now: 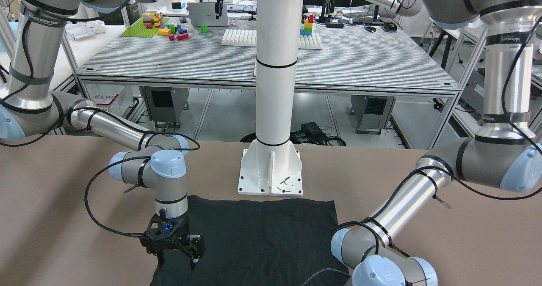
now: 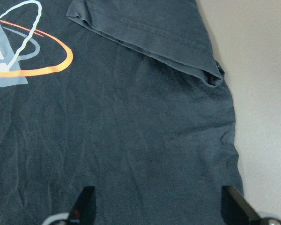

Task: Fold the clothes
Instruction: 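Grasp the sleeve with the left gripper and fold it inward onto the shirt, then move the left gripper to its hem corner while the right gripper moves to the other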

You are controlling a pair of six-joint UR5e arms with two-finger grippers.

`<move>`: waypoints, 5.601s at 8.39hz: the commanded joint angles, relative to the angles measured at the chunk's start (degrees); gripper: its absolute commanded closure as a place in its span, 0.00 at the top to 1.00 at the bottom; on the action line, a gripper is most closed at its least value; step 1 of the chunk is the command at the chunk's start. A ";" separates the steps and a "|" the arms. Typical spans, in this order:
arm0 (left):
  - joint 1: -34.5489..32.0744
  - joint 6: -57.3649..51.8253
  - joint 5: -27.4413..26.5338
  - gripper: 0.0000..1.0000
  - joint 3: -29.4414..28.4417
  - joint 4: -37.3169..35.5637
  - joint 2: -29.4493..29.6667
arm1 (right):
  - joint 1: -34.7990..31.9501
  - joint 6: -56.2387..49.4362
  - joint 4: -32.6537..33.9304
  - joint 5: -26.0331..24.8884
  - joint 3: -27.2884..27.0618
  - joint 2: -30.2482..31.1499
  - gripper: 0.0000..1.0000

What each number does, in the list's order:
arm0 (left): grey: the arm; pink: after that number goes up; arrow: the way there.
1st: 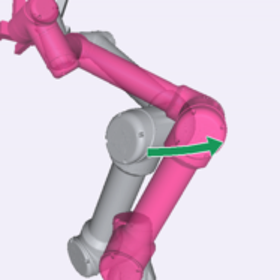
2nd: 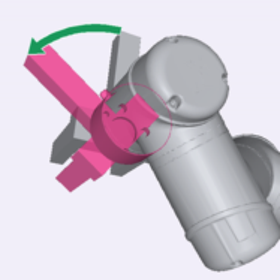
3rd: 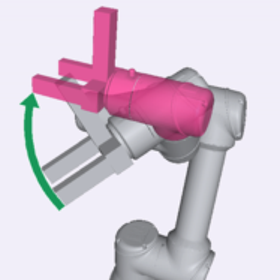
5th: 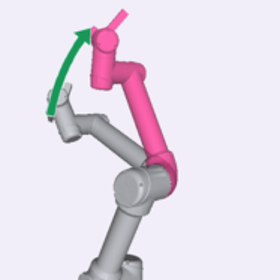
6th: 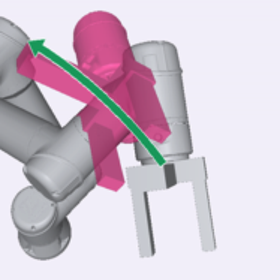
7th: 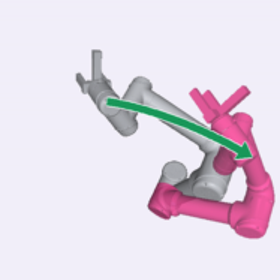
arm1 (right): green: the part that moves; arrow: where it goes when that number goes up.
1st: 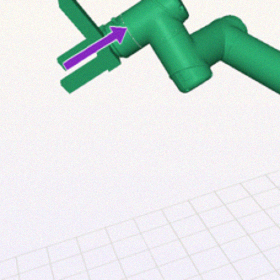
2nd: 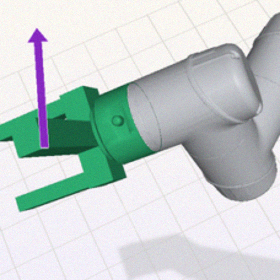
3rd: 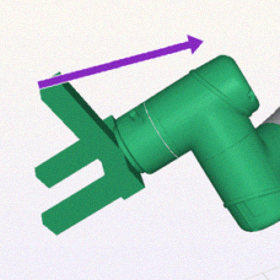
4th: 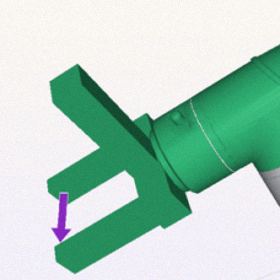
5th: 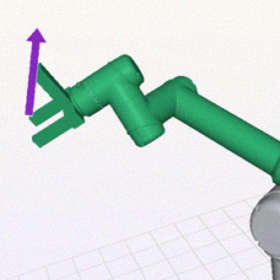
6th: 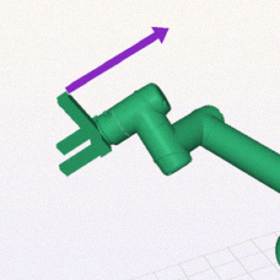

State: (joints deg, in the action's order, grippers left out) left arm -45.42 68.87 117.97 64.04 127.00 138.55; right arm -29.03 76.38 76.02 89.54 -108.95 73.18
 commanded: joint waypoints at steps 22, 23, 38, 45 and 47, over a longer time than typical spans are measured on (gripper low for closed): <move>12.34 18.12 -16.88 0.94 41.61 -17.44 -20.55 | 11.85 19.01 0.00 -9.54 -8.28 8.72 0.94; 14.37 21.62 -18.55 0.94 47.26 -17.75 -23.91 | 16.67 23.60 0.00 -12.78 -9.69 10.82 0.94; 18.35 25.52 -23.93 0.94 48.02 -17.84 -25.08 | 33.86 37.27 0.88 -19.67 -16.56 24.99 0.00; 32.38 34.38 -34.56 0.86 60.93 -17.66 -44.30 | 37.64 39.46 1.06 -17.91 -19.63 25.26 0.00; 40.45 40.08 -40.94 0.67 60.68 -17.58 -47.83 | 37.64 39.46 1.06 -18.00 -19.63 25.17 0.00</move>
State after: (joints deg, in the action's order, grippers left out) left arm -12.11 104.14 82.41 124.23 109.33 94.56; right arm 8.45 115.76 77.07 71.58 -128.53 98.39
